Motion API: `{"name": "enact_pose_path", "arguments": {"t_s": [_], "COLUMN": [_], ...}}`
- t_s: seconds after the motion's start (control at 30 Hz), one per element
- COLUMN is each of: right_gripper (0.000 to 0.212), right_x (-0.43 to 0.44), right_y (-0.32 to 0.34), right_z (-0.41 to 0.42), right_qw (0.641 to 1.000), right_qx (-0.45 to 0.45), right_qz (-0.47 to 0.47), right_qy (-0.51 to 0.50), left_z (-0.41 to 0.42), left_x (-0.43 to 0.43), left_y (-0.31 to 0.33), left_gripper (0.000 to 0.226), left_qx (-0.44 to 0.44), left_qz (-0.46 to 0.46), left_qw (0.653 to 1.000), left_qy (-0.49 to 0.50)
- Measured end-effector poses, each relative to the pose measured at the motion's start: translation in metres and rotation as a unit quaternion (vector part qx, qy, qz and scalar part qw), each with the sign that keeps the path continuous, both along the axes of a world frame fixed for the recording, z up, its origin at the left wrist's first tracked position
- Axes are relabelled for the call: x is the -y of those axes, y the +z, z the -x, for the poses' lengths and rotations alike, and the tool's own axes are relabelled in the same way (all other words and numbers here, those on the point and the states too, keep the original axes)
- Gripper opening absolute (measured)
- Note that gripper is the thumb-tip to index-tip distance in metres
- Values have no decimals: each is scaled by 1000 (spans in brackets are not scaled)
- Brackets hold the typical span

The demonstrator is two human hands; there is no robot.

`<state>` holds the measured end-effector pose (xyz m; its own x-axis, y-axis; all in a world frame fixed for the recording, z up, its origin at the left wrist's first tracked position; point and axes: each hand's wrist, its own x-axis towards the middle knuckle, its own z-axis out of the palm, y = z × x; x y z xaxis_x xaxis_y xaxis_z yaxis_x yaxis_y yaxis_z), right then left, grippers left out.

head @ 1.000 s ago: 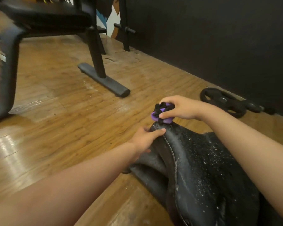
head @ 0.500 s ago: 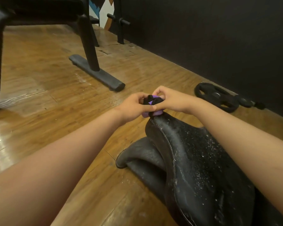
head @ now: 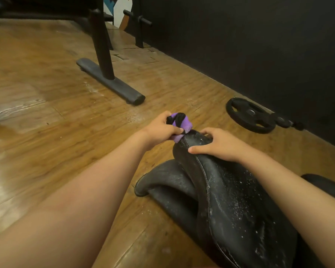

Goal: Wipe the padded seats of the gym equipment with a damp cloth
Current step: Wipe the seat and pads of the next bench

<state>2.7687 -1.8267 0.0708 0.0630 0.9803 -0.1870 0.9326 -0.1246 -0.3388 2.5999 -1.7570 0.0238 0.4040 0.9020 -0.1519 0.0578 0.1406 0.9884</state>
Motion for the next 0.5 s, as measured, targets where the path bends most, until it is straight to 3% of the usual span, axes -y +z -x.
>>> {"name": "enact_pose_path", "arguments": {"t_s": [0.13, 0.3, 0.5], "right_gripper": [58, 66, 61], "right_x": [0, 2, -1], "right_y": [4, 7, 4], "right_z": [6, 8, 9], "right_qw": [1000, 999, 999], "right_qx": [28, 43, 52], "right_qz": [-7, -2, -9], "right_qy": [9, 5, -1], "left_z": [11, 25, 10], "left_x": [9, 31, 15], "left_y": [-11, -27, -1], "left_gripper": [36, 29, 43], "left_qx": [23, 63, 19], "left_qz": [75, 194, 65], "left_qw": [997, 979, 997], "left_qy": [18, -4, 40]}}
